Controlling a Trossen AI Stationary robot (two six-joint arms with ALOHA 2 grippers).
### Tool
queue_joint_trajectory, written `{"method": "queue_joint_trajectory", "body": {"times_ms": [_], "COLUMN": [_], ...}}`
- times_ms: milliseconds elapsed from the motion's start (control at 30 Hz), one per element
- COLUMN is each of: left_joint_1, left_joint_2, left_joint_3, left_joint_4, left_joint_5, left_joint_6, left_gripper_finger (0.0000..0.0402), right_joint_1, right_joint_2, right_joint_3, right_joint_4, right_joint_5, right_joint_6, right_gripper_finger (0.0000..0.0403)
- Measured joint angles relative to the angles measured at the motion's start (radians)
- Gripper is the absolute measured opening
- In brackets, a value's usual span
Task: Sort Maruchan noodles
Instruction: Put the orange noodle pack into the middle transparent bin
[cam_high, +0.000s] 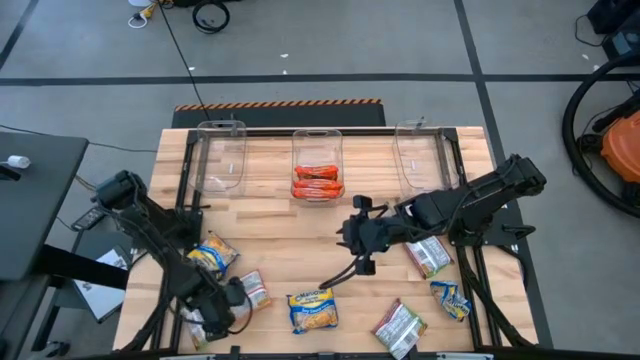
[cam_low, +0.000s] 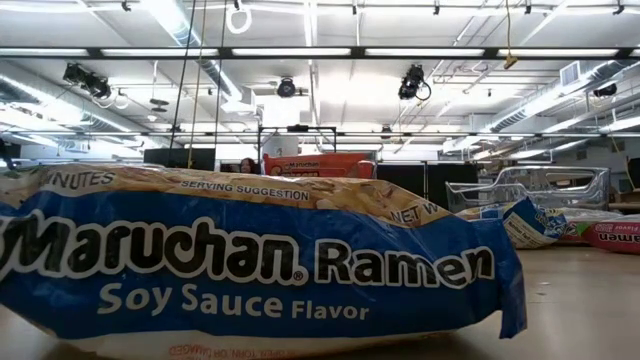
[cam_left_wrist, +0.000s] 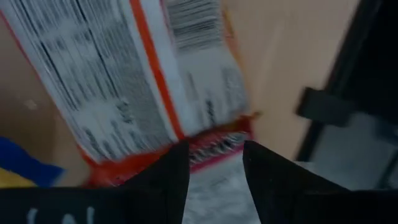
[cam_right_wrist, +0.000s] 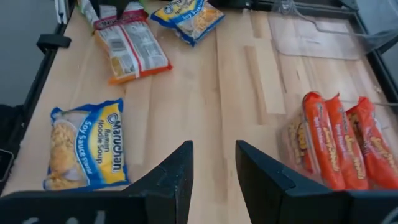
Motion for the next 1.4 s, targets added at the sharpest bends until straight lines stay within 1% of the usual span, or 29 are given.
{"method": "queue_joint_trajectory", "body": {"times_ms": [67, 200, 267, 333, 467, 533, 633, 700, 733, 767, 833, 900, 933, 967, 1100, 1133, 1200, 1300, 1333, 1400], "left_joint_1": [0.021, 0.086, 0.120, 0.155, 0.241, 0.289, 0.363, 0.409, 0.429, 0.447, 0.458, 0.435, 0.411, 0.383, 0.270, 0.247, 0.213, 0.185, 0.181, 0.181], "left_joint_2": [0.016, 0.040, 0.044, 0.045, 0.045, 0.045, 0.045, 0.043, 0.039, 0.036, 0.036, 0.034, 0.034, 0.034, 0.034, 0.034, 0.034, 0.034, 0.034, 0.035], "left_joint_3": [0.000, 0.000, 0.000, 0.000, 0.000, 0.000, 0.000, 0.001, 0.003, 0.011, 0.040, 0.058, 0.058, 0.055, 0.022, 0.009, -0.023, -0.071, -0.086, -0.106], "left_joint_4": [-0.029, -0.026, -0.008, 0.020, 0.129, 0.211, 0.354, 0.417, 0.412, 0.375, 0.258, 0.121, 0.073, 0.034, -0.093, -0.109, -0.123, -0.100, -0.081, -0.032], "left_joint_5": [0.015, 0.152, 0.172, 0.168, 0.158, 0.144, 0.074, 0.057, 0.076, 0.119, 0.250, 0.387, 0.419, 0.427, 0.417, 0.400, 0.326, 0.194, 0.165, 0.139], "left_joint_6": [0.042, 0.111, 0.151, 0.204, 0.325, 0.442, 0.640, 0.692, 0.690, 0.676, 0.622, 0.542, 0.506, 0.483, 0.375, 0.343, 0.298, 0.278, 0.277, 0.277], "left_gripper_finger": [0.0153, 0.0153, 0.0153, 0.0153, 0.0153, 0.0153, 0.0153, 0.0153, 0.0153, 0.0153, 0.0153, 0.0153, 0.0153, 0.0153, 0.0153, 0.0153, 0.0153, 0.0153, 0.0153, 0.0153], "right_joint_1": [0.008, 0.025, 0.033, 0.043, 0.059, 0.066, 0.079, 0.087, 0.091, 0.096, 0.107, 0.115, 0.118, 0.121, 0.132, 0.134, 0.135, 0.135, 0.134, 0.134], "right_joint_2": [0.000, 0.000, 0.000, 0.000, 0.000, 0.000, 0.000, 0.000, 0.000, 0.000, 0.000, 0.001, 0.001, 0.001, 0.001, 0.001, 0.001, 0.002, 0.002, 0.002], "right_joint_3": [0.000, 0.000, 0.000, 0.000, 0.000, 0.000, 0.000, 0.000, 0.000, 0.000, 0.000, 0.000, 0.000, 0.000, 0.000, 0.000, 0.000, 0.000, 0.000, 0.000], "right_joint_4": [0.000, 0.000, 0.000, 0.000, 0.000, 0.000, 0.000, 0.000, 0.000, 0.000, 0.000, 0.000, 0.000, 0.000, 0.000, 0.000, 0.000, 0.000, 0.000, 0.000], "right_joint_5": [0.001, 0.000, 0.002, 0.021, 0.050, 0.051, 0.051, 0.051, 0.051, 0.051, 0.051, 0.051, 0.052, 0.057, 0.103, 0.108, 0.110, 0.113, 0.113, 0.113], "right_joint_6": [0.023, 0.073, 0.085, 0.095, 0.124, 0.138, 0.160, 0.171, 0.173, 0.173, 0.173, 0.173, 0.173, 0.172, 0.169, 0.165, 0.157, 0.139, 0.135, 0.134], "right_gripper_finger": [0.0125, 0.0125, 0.0125, 0.0125, 0.0125, 0.0125, 0.0125, 0.0125, 0.0125, 0.0125, 0.0125, 0.0125, 0.0125, 0.0125, 0.0125, 0.0125, 0.0125, 0.0125, 0.0125, 0.0125]}}
